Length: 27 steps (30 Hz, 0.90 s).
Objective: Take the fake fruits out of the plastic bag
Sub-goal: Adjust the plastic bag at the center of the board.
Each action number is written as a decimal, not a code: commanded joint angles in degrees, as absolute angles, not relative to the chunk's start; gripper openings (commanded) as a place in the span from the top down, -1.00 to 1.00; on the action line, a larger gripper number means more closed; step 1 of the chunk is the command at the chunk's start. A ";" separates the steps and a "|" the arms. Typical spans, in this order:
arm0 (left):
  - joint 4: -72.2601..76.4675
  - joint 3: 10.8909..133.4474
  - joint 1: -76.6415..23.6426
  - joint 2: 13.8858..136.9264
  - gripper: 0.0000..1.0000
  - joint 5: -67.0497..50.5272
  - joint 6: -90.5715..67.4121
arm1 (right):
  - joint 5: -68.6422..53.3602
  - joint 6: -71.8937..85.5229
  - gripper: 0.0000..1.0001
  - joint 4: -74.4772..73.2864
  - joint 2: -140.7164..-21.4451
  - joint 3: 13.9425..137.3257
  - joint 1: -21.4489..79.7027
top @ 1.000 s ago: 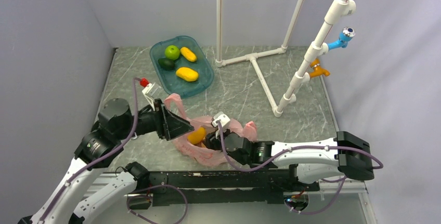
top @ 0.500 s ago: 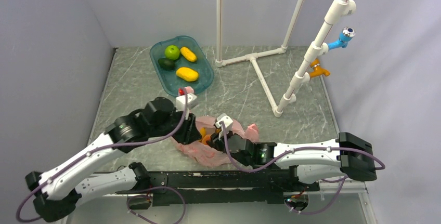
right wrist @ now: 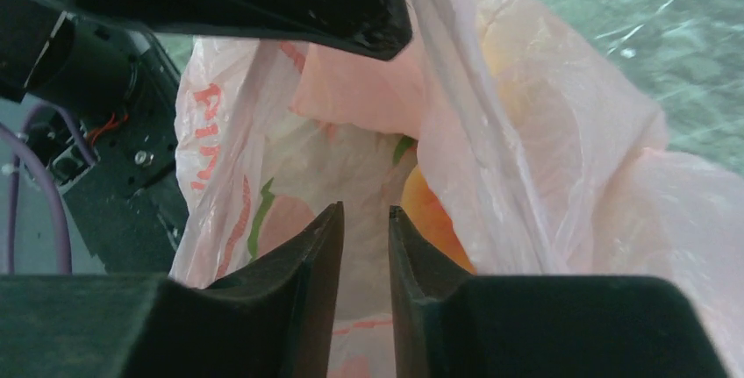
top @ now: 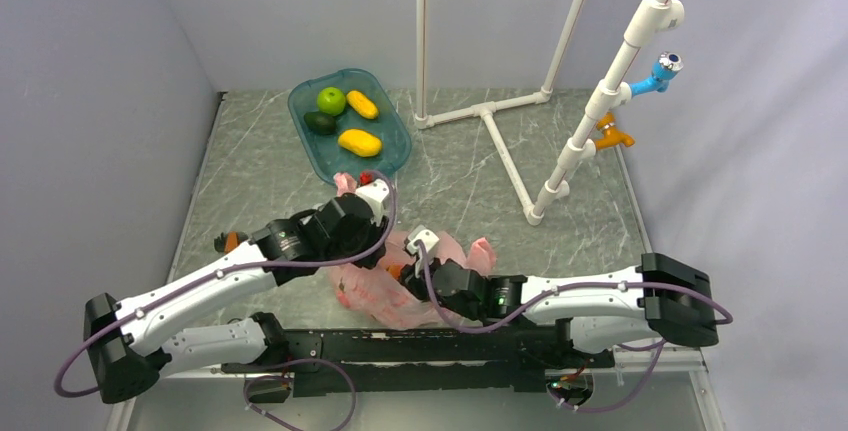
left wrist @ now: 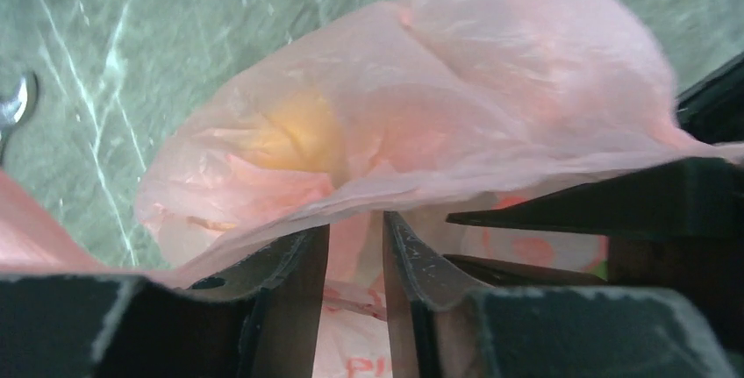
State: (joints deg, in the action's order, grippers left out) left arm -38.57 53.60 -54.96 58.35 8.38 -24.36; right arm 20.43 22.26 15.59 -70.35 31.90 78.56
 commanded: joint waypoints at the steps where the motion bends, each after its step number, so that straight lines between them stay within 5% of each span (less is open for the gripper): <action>1: -39.10 48.91 -55.12 58.43 0.25 12.57 -28.25 | 13.45 22.11 0.37 19.30 -73.11 31.04 79.06; 7: -41.83 39.43 -55.16 47.05 -0.36 7.55 -38.26 | 14.46 22.16 -0.43 19.37 -74.70 30.01 81.49; 10: -40.46 33.29 -55.20 37.89 -0.48 5.63 -41.86 | 19.75 21.68 -0.68 18.02 -75.87 30.55 83.06; 14: -39.41 29.20 -55.24 31.56 -0.55 4.41 -44.55 | 24.69 20.13 -0.81 17.65 -77.93 30.41 85.12; 17: -41.53 29.51 -55.36 32.25 -0.97 5.08 -46.48 | 32.25 19.60 -0.89 15.38 -79.57 30.48 88.87; 27: -42.74 30.97 -55.11 35.23 -0.99 21.88 -51.65 | 59.95 18.83 -0.93 12.59 -85.04 33.19 97.00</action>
State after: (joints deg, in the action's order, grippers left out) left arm -44.01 29.58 -55.22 34.76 12.25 -48.64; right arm 43.99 19.44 14.81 -83.09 30.20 96.44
